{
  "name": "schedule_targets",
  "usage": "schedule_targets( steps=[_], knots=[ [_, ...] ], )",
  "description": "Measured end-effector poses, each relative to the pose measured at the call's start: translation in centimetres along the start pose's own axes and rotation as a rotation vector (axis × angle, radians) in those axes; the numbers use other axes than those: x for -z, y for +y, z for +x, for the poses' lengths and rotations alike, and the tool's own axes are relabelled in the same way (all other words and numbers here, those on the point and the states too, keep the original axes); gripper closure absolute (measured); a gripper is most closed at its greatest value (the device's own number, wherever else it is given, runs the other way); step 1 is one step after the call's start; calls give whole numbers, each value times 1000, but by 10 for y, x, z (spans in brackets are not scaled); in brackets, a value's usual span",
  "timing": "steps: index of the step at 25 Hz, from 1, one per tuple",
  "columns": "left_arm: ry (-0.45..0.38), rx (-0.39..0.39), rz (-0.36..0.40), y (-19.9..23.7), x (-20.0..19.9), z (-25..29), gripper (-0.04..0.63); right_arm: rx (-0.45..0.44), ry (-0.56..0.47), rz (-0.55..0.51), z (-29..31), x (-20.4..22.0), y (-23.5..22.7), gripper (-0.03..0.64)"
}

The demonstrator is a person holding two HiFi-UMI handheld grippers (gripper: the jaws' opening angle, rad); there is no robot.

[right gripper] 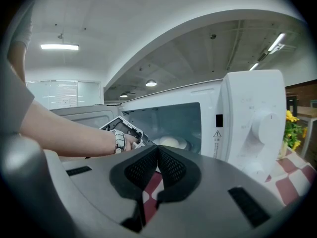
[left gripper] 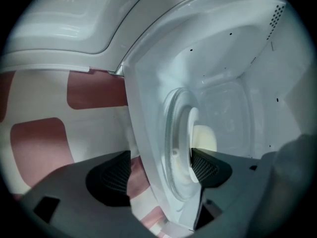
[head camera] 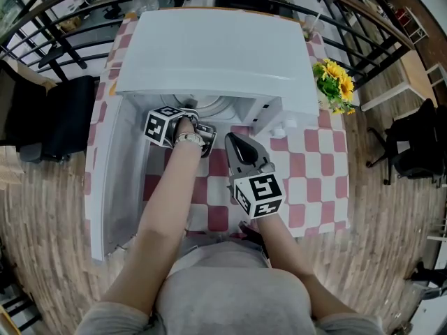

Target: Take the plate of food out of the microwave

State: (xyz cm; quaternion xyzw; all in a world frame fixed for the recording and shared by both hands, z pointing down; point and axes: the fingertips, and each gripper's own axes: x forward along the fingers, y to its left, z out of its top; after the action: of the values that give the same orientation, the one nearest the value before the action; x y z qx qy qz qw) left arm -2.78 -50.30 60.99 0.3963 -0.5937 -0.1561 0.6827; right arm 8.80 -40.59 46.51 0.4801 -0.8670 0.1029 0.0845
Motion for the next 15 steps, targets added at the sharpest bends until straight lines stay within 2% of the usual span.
schedule_targets(
  steps=[3,15],
  knots=[
    [0,11,3,1,1,-2,219,-2,-4,-7,-2,-1,2,594],
    [2,63,46,-4,8,-15,348,-13,-13,-26,-8,-6,10,594]
  ],
)
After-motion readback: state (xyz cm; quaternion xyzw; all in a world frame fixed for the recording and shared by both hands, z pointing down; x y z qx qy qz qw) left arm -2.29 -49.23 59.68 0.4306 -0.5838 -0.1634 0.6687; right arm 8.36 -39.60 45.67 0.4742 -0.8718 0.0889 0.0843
